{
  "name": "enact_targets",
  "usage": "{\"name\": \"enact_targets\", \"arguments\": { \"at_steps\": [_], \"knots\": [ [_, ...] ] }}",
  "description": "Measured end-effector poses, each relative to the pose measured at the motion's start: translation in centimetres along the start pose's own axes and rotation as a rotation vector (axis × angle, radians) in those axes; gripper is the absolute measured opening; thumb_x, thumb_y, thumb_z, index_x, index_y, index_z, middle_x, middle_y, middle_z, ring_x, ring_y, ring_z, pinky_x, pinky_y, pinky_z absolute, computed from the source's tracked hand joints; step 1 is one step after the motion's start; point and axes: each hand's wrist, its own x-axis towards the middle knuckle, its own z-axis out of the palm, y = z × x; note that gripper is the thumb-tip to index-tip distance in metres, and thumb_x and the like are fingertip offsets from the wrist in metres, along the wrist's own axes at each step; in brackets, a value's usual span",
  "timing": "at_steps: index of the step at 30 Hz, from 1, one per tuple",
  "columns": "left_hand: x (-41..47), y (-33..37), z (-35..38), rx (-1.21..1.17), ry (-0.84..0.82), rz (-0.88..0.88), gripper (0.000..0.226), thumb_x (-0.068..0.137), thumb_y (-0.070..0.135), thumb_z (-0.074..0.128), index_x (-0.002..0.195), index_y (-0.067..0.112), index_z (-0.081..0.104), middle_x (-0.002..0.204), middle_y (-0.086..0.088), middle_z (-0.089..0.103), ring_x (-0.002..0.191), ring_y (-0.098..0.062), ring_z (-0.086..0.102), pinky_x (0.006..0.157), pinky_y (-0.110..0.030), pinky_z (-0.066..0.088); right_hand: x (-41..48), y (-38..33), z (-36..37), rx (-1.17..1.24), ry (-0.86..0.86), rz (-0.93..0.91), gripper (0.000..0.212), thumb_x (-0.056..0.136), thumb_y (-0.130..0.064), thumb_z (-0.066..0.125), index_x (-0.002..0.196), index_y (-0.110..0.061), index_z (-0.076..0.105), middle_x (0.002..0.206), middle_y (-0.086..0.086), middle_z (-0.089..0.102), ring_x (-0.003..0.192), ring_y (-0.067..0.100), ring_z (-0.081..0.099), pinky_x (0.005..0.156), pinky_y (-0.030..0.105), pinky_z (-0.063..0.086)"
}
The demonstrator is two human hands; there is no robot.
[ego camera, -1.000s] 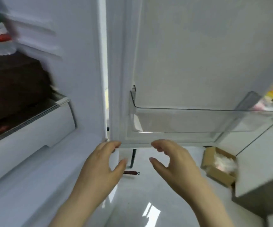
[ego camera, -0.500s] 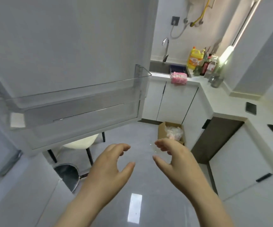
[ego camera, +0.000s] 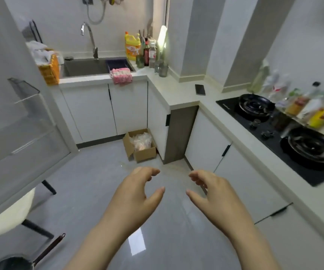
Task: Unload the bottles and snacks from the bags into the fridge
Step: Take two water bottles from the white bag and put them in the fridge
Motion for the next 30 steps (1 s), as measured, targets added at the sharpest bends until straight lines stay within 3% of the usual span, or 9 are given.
{"name": "enact_targets", "arguments": {
  "at_steps": [9,16,30],
  "knots": [
    [7.2,1.5,2.8,-0.060,-0.263,0.286,0.041,0.088,0.041,0.058,0.126,0.031,0.051,0.118,0.020,0.051,0.107,0.004,0.048,0.093,-0.019,0.043,-2.4,1.2,-2.2,-0.009,0.187,0.379,0.035,0.090,-0.034,0.059,0.124,-0.031,0.055,0.117,-0.019,0.056,0.103,-0.005,0.051,0.087,0.010,0.037],
    [8.1,6.8,7.9,-0.132,-0.470,0.461,0.039,0.088,0.038,0.058,0.126,0.030,0.053,0.117,0.020,0.051,0.105,0.006,0.049,0.092,-0.018,0.043,-7.3,5.3,-3.5,0.003,0.339,0.633,0.036,0.087,-0.032,0.062,0.122,-0.030,0.057,0.115,-0.017,0.058,0.100,-0.005,0.051,0.088,0.013,0.039],
    [6.9,23.2,20.0,-0.167,-0.632,0.731,0.040,0.089,0.035,0.059,0.128,0.029,0.052,0.113,0.020,0.050,0.098,0.007,0.045,0.087,-0.015,0.040,-16.7,17.7,-10.9,0.041,0.660,0.838,0.033,0.083,-0.029,0.068,0.115,-0.024,0.061,0.109,-0.011,0.062,0.100,0.003,0.058,0.092,0.029,0.048]
  ]
}}
